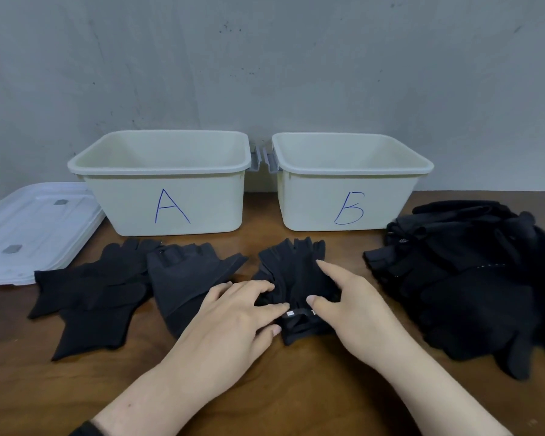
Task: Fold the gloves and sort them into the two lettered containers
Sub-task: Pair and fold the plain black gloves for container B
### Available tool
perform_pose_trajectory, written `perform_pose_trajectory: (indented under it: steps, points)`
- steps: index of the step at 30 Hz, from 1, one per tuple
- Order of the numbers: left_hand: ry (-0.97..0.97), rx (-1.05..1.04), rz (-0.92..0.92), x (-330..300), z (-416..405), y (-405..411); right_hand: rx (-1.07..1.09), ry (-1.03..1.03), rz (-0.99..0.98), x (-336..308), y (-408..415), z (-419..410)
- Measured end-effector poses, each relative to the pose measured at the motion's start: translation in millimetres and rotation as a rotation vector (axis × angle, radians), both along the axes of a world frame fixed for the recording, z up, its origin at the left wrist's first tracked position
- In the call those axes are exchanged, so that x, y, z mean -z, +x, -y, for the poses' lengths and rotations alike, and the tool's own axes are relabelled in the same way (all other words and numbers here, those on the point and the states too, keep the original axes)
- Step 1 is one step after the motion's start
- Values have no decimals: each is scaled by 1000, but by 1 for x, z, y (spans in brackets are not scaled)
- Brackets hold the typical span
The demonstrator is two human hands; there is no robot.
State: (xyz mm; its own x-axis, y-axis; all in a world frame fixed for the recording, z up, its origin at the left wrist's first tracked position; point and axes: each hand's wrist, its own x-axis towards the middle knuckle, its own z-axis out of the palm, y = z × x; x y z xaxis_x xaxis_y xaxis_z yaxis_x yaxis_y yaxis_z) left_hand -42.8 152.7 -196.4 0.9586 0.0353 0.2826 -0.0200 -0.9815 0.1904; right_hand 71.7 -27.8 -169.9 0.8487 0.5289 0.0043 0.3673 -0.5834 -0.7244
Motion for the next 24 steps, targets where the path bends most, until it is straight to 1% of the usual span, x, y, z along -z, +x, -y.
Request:
perform_pose_trajectory:
  steps: [2, 3, 5, 7, 8, 11, 12, 14, 16, 17, 19, 21, 22, 24]
  points:
    - [-70, 12, 73, -3, 0, -2, -20, 121, 7, -2, -1, -1]
    - [-137, 3, 128, -7, 0, -2, -31, 159, 25, -4, -1, 0]
    - [-283, -41, 236, -20, -2, 1, -78, 194, 84, -10, -1, 3]
    - [-342, -73, 292, -35, -4, 7, -158, 192, 168, -17, -2, 8]
    - [-311, -55, 279, -44, -6, 10, -211, 178, 220, -19, -3, 11]
    - [-54, 123, 135, -71, -8, 26, -358, 101, 405, -27, -2, 17]
    - [-7, 163, 88, -77, -9, 32, -390, 74, 460, -30, -1, 18]
    - [-28, 208, 2, -85, -13, 42, -401, 91, 572, -35, 2, 19]
    - [-134, 234, -49, -91, -14, 50, -312, 200, 607, -42, 4, 19]
    - [-200, 227, -41, -94, -14, 52, -216, 274, 567, -48, 6, 20]
    - [-384, 175, -12, -104, -14, 55, -42, 385, 350, -58, 13, 22]
    - [-528, 118, 17, -115, -14, 58, 7, 357, 113, -71, 20, 22]
    - [-570, 109, 37, -120, -15, 60, -2, 326, 62, -80, 22, 21]
    - [-625, 110, 98, -127, -18, 67, -6, 291, 57, -103, 24, 20]
